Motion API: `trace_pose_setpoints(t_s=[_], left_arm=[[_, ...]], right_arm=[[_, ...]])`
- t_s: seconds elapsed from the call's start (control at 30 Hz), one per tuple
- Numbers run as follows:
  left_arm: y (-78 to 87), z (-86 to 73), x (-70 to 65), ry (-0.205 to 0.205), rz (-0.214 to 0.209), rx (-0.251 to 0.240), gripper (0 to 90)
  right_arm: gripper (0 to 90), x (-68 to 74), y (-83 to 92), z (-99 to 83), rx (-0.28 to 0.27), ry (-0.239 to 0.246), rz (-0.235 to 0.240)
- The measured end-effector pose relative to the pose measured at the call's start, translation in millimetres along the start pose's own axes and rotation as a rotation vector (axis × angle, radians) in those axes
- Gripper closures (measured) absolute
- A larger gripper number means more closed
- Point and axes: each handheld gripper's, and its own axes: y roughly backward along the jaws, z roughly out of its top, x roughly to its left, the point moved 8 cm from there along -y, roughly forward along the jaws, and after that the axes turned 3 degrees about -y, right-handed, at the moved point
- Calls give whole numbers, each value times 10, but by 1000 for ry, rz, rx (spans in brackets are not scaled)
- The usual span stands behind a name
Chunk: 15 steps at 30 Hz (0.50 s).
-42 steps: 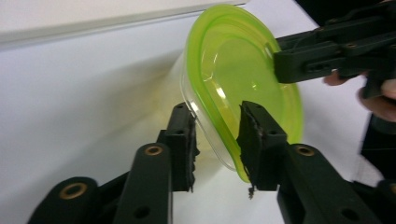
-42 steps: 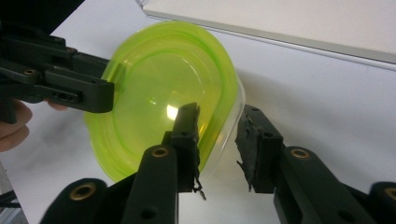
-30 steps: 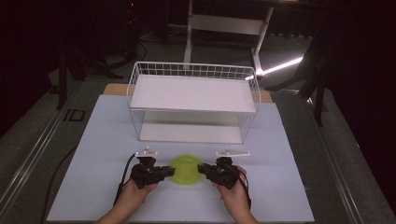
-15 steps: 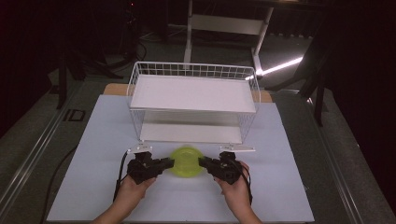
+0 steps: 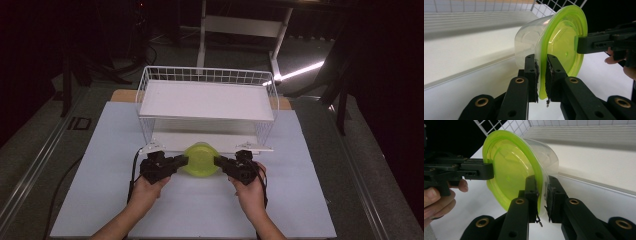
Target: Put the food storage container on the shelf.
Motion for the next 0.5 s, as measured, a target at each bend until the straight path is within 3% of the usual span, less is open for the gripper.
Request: trace_pose_setpoints(t_s=[0.5], left_arm=[[-238,48,220,18,25,4,814]], right_arm=[[803,-203,-226,79,5,-30,-33]])
